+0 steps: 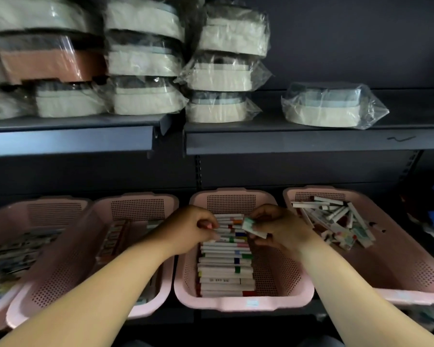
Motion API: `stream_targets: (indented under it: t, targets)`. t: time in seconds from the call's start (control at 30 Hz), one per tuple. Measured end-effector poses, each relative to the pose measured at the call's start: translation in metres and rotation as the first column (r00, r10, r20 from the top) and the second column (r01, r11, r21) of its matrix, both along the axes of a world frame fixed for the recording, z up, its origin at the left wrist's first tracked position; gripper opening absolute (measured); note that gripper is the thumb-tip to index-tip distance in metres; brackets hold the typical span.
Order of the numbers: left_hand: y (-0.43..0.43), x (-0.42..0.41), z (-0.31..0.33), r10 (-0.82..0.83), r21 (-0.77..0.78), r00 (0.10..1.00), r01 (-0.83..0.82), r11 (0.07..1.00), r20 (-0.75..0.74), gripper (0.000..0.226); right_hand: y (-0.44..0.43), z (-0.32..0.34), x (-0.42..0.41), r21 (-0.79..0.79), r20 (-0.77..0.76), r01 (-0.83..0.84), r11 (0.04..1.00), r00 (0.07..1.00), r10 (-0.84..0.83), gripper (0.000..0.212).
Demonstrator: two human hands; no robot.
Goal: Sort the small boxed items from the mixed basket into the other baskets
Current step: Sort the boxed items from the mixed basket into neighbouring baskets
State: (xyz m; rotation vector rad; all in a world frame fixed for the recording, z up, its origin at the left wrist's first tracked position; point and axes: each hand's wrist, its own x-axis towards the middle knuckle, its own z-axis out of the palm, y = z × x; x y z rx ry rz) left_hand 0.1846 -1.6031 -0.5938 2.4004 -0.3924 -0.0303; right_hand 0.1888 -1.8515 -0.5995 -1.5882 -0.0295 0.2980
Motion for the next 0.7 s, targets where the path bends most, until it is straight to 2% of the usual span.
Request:
stream_targets:
  t: [0.13,0.27,0.37,0.53,0.6,0.7]
  targets:
    - [0.008,-0.001,0.003,0.058,-0.213,0.996,-0.07,0.975,-0.066,0.032,0.023,0.0,0.001,0.151,-0.027,-0.029,0.988,0.999,0.033,0.024]
    - [0.025,-0.005,0.003,0.098,-0.276,0.993,-0.114,0.954,-0.07,0.034,0.051,0.004,0.0,0.227,-0.041,-0.073,0.971,0.996,0.084,0.032]
    - [0.043,-0.007,0.004,0.164,-0.269,0.985,-0.172,0.948,-0.052,0.023,0.075,0.005,0.0,0.168,-0.013,-0.082,0.982,0.996,0.085,0.038]
    - [0.079,-0.013,0.005,0.267,-0.259,0.963,-0.267,0.928,-0.034,0.014,0.107,0.012,-0.002,0.006,0.044,-0.129,0.992,0.991,0.129,0.026]
    - [0.094,-0.017,0.006,0.303,-0.297,0.95,-0.31,0.903,-0.069,0.018,0.118,0.013,-0.002,-0.044,0.06,-0.154,0.987,0.986,0.157,0.023]
    - [0.118,-0.023,0.006,0.318,-0.329,0.942,-0.335,0.883,-0.107,0.039,0.135,0.014,0.0,-0.11,0.085,-0.207,0.972,0.972,0.217,0.018]
